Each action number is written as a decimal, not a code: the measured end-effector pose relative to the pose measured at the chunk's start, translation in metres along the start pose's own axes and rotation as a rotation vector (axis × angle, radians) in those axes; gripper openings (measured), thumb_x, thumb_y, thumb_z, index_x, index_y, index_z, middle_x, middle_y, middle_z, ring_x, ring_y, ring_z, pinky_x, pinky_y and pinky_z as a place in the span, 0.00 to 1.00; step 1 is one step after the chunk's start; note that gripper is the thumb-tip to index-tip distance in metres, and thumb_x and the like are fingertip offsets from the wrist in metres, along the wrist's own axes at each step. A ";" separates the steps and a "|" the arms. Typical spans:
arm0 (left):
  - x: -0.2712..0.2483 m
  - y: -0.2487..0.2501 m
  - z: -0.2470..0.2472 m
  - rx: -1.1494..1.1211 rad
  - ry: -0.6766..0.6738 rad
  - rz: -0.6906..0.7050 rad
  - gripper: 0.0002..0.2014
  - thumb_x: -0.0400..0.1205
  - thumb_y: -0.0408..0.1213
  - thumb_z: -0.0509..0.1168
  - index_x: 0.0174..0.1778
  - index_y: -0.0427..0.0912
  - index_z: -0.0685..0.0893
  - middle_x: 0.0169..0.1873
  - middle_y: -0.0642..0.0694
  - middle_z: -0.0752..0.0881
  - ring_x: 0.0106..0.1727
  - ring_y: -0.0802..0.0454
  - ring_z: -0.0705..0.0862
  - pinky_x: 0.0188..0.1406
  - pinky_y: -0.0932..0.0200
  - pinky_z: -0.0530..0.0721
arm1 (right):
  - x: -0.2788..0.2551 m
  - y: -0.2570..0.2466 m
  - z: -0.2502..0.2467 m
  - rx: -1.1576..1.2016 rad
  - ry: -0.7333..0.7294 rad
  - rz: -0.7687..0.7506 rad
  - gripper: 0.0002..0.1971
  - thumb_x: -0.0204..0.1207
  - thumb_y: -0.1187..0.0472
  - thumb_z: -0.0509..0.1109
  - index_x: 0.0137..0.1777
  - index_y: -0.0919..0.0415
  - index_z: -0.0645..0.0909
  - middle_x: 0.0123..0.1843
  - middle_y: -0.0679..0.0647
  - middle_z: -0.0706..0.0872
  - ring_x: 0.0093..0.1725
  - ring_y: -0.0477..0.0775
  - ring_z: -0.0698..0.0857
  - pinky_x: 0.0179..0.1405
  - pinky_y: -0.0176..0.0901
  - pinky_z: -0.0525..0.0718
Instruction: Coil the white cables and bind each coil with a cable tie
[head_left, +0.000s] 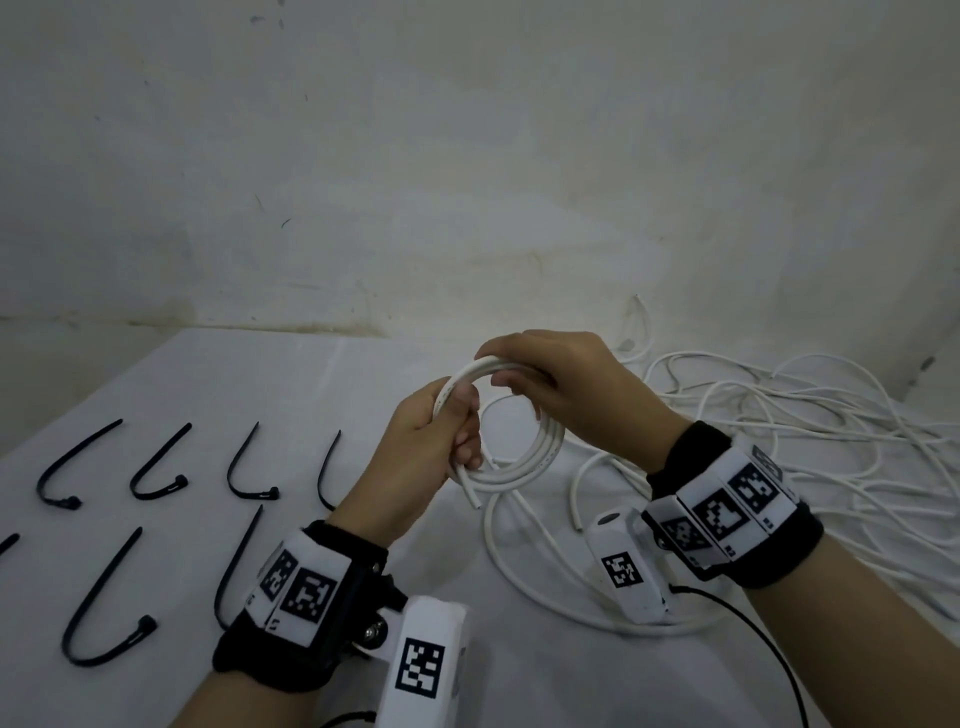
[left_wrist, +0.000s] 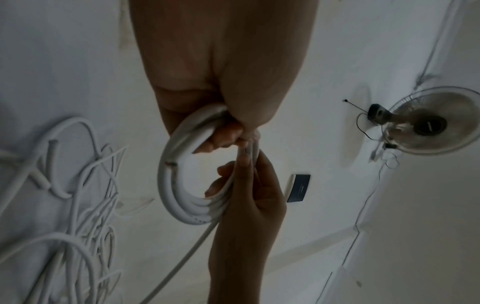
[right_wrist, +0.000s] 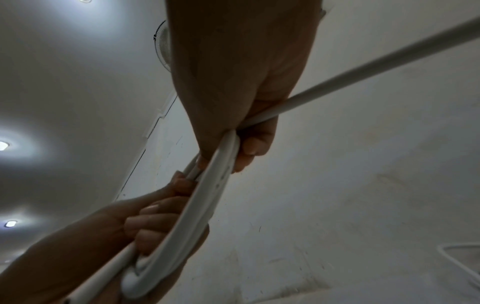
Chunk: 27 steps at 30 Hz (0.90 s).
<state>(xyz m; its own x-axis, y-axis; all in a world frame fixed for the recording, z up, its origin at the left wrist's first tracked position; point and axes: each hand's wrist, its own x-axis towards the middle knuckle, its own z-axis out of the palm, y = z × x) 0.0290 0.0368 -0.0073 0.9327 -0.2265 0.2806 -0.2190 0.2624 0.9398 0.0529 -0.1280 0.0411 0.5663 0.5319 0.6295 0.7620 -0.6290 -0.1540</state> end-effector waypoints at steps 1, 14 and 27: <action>-0.001 0.001 0.001 -0.060 0.002 -0.006 0.14 0.87 0.40 0.52 0.38 0.39 0.72 0.20 0.53 0.68 0.21 0.58 0.67 0.26 0.64 0.75 | 0.000 -0.001 -0.001 0.035 0.003 0.020 0.10 0.78 0.59 0.67 0.56 0.60 0.84 0.41 0.52 0.88 0.37 0.48 0.82 0.39 0.35 0.77; 0.000 0.008 -0.003 -0.506 -0.106 -0.192 0.15 0.78 0.50 0.55 0.35 0.42 0.72 0.22 0.50 0.69 0.19 0.58 0.68 0.20 0.66 0.72 | 0.003 -0.002 0.004 0.021 0.038 -0.001 0.11 0.80 0.58 0.65 0.56 0.61 0.85 0.34 0.46 0.81 0.34 0.46 0.78 0.37 0.34 0.76; 0.008 0.008 -0.010 -0.650 -0.004 -0.174 0.17 0.85 0.47 0.51 0.31 0.45 0.66 0.16 0.55 0.62 0.13 0.63 0.61 0.12 0.71 0.62 | -0.031 0.029 -0.019 0.025 0.039 0.207 0.17 0.80 0.48 0.60 0.58 0.59 0.82 0.28 0.44 0.80 0.30 0.41 0.81 0.32 0.34 0.77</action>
<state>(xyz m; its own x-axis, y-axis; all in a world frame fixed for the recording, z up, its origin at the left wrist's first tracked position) 0.0380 0.0468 0.0008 0.9375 -0.3194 0.1380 0.1520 0.7327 0.6634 0.0514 -0.1735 0.0315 0.6993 0.3706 0.6112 0.6388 -0.7077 -0.3017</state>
